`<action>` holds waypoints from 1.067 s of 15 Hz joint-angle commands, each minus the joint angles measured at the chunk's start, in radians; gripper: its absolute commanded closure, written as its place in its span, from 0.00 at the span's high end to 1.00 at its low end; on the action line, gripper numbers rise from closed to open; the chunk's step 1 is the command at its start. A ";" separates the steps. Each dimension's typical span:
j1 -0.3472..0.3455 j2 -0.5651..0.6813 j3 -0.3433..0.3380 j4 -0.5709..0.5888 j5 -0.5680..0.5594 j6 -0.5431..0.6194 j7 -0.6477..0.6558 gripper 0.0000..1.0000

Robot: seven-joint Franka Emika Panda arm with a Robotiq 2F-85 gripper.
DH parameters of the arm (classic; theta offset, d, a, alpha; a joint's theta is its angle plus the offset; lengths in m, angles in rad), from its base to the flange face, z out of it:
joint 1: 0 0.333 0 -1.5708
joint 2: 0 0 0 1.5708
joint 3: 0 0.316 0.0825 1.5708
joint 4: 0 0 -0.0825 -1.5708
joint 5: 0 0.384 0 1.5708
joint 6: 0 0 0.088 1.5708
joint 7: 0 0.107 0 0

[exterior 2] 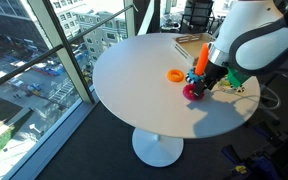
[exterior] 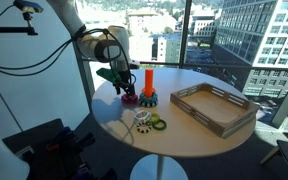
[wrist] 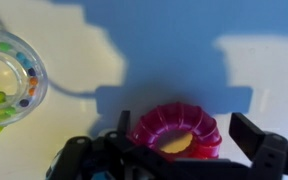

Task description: Put the red ring on the table

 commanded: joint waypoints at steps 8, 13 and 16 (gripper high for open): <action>-0.037 -0.158 -0.057 0.071 -0.038 -0.384 0.053 1.00; -0.052 -0.270 -0.062 0.092 -0.041 -0.531 0.051 1.00; -0.065 -0.326 -0.064 0.108 -0.040 -0.604 0.047 1.00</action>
